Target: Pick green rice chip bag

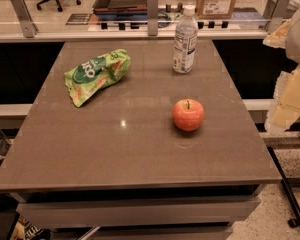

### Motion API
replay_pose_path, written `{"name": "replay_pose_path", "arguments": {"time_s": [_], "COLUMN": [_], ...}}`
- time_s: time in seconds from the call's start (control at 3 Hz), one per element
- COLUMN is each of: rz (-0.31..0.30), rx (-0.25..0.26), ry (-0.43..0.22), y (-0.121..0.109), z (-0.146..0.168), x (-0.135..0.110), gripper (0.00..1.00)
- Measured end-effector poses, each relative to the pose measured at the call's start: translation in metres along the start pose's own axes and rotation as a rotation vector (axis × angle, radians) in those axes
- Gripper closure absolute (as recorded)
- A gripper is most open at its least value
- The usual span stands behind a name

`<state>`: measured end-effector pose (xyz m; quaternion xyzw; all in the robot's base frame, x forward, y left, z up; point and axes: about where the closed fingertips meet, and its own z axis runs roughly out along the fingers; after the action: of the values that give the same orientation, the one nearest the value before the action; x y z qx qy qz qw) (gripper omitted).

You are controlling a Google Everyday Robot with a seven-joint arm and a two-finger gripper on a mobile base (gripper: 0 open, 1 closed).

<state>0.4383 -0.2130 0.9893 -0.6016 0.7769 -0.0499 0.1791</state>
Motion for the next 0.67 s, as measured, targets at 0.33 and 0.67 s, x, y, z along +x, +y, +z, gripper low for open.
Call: {"name": "replay_pose_path", "arguments": {"time_s": [0.33, 0.67], "rz": [0.000, -0.008], "rx": [0.000, 0.016], "ry": [0.000, -0.020], "y": [0.0000, -0.0009], "z": [0.0000, 0.0005], "x": [0.0000, -0.0066], "gripper": [0.00, 0.00]}}
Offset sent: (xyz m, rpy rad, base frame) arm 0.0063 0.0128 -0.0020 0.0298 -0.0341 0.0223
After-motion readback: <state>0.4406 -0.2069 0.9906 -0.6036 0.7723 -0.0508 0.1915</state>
